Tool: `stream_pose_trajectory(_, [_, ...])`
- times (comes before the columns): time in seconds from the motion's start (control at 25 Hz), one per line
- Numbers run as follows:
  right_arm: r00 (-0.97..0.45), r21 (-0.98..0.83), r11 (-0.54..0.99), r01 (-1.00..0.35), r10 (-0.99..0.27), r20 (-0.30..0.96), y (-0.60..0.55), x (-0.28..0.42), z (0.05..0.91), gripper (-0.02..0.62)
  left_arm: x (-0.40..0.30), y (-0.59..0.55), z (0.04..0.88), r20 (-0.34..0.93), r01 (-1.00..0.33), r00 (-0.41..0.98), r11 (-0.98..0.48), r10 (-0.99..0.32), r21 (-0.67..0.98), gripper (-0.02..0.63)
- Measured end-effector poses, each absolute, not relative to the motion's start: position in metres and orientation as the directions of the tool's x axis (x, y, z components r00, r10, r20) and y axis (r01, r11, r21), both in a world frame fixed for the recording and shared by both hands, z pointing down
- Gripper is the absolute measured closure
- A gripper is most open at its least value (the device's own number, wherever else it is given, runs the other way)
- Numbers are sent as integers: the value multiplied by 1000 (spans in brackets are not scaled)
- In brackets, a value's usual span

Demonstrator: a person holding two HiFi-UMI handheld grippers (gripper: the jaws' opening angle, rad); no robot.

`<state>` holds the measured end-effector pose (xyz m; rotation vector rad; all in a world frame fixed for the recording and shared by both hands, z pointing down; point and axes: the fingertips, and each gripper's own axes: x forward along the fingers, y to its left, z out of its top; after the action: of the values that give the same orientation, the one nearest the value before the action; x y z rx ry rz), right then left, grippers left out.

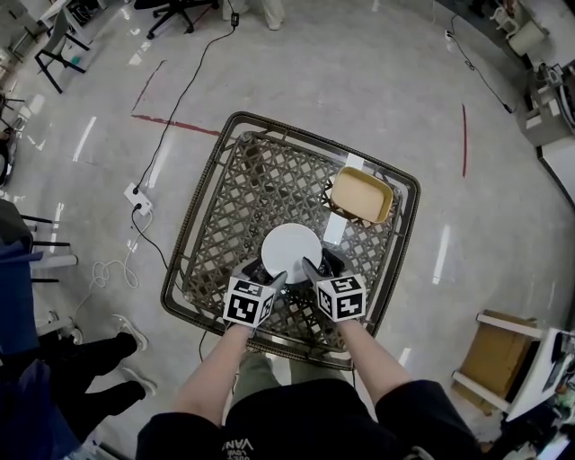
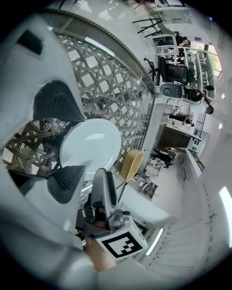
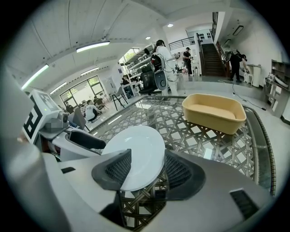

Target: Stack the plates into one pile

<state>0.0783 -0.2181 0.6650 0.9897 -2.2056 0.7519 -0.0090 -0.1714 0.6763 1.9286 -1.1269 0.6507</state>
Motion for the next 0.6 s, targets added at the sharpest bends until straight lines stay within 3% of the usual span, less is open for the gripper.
stream_pose_trajectory(0.4, [-527,-199,543,-816,-556,643,-203,86,629,426,-28,-167,638,665,-893,450,-302,-597,333,311])
stream_pose_trajectory(0.6, [-512,-169,530,-831,-610,605,-184,89,604,505,-37,-156,606,598,-889,459,-352,-658,294,442])
